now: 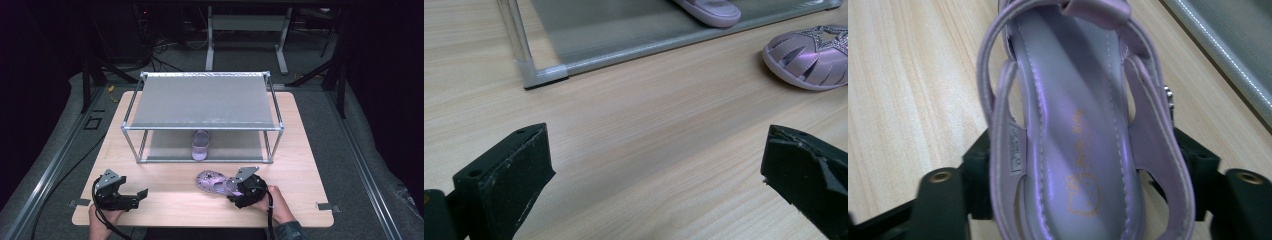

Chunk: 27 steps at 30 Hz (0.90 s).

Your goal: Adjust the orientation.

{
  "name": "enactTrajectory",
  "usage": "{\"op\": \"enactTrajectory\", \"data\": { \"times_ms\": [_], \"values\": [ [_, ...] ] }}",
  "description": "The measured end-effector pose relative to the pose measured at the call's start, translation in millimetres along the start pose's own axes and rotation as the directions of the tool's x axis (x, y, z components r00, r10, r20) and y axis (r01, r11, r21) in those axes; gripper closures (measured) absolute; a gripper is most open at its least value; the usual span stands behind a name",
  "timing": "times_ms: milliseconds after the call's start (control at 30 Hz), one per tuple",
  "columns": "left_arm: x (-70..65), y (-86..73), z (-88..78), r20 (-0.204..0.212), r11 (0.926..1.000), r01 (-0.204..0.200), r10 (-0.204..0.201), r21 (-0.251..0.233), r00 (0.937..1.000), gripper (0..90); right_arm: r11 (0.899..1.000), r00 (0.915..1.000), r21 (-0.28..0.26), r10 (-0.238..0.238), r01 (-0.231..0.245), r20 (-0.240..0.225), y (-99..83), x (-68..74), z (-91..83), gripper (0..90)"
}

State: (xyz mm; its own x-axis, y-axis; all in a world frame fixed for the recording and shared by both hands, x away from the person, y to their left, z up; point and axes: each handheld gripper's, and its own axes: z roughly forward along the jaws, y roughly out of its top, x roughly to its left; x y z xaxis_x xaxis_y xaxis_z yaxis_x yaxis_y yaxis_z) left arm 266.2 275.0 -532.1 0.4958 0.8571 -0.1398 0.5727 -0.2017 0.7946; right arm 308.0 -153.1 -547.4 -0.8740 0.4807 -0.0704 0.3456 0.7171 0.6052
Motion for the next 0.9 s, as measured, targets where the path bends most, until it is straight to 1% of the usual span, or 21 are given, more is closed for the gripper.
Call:
{"op": "enactTrajectory", "data": {
  "times_ms": [33, 67, 167, 233, 367, 400, 533, 600, 633, 667, 767, 833, 900],
  "values": [
    [0.2, 0.0, 0.1, 0.000, 1.0000, -0.002, 0.002, 0.000, 1.0000, 0.0, 1.000, 0.9999, 0.000, -0.008, 0.008, 0.007, -1.2, 0.7, -0.9, 35.9],
    [0.3, -0.1, 0.3, 0.000, 1.0000, -0.001, 0.001, 0.000, 1.0000, 0.0, 1.000, 1.0000, -0.016, -0.006, 0.006, 0.005, -2.7, 1.5, -1.0, 36.4],
    [1.1, -0.6, 0.4, 0.001, 1.0000, 0.007, -0.007, -0.002, 1.0000, 0.0, 1.000, 0.9998, -0.028, -0.008, 0.009, 0.016, -4.7, 2.1, -1.4, 36.9],
    [1.6, -1.2, -0.2, -0.002, 1.0000, 0.005, -0.005, 0.002, 1.0000, 0.0, 0.999, 0.9999, -0.039, 0.001, -0.001, 0.014, -6.0, 2.4, -1.2, 37.1],
    [2.0, -1.8, -1.7, -0.011, 1.0000, 0.005, -0.005, 0.001, 0.9999, 0.0, 0.999, 0.9993, -0.053, 0.012, -0.010, 0.034, -8.6, 7.3, -2.3, 37.3],
    [2.2, -1.4, -2.0, -0.011, 1.0000, 0.002, -0.002, 0.004, 0.9999, 0.0, 0.997, 0.9990, -0.072, 0.017, -0.015, 0.040, -9.7, 8.9, -2.6, 37.4],
    [1.2, -0.3, -2.2, -0.021, 1.0000, -0.005, 0.005, 0.001, 0.9998, 0.0, 0.993, 0.9972, -0.105, 0.061, -0.056, 0.043, -11.5, 10.2, -8.8, 37.4],
    [0.7, 0.0, -2.0, -0.031, 0.9999, -0.011, 0.011, -0.003, 0.9995, 0.0, 0.988, 0.9951, -0.134, 0.083, -0.075, 0.054, -13.2, 11.9, -13.6, 37.4],
    [0.3, 0.3, -2.3, -0.038, 0.9999, -0.012, 0.012, -0.005, 0.9992, 0.0, 0.985, 0.9931, -0.152, 0.098, -0.087, 0.064, -14.0, 13.4, -15.2, 37.3],
    [0.3, 0.5, -2.3, -0.043, 0.9999, -0.015, 0.015, -0.005, 0.9990, 0.0, 0.984, 0.9912, -0.153, 0.104, -0.091, 0.082, -14.8, 15.5, -18.4, 37.3],
    [0.4, 1.3, -2.2, -0.057, 0.9997, -0.023, 0.023, -0.001, 0.9981, 0.0, 0.979, 0.9857, -0.164, 0.135, -0.117, 0.101, -17.3, 17.7, -24.5, 37.3],
    [0.3, 1.2, -2.5, -0.060, 0.9997, -0.022, 0.022, -0.005, 0.9979, 0.0, 0.975, 0.9790, -0.172, 0.163, -0.141, 0.122, -19.1, 18.1, -29.1, 37.3],
    [0.3, 0.8, -2.7, -0.062, 0.9997, -0.022, 0.022, -0.006, 0.9979, 0.0, 0.971, 0.9699, -0.172, 0.192, -0.165, 0.150, -20.5, 17.9, -34.3, 37.2]
  ]
}}
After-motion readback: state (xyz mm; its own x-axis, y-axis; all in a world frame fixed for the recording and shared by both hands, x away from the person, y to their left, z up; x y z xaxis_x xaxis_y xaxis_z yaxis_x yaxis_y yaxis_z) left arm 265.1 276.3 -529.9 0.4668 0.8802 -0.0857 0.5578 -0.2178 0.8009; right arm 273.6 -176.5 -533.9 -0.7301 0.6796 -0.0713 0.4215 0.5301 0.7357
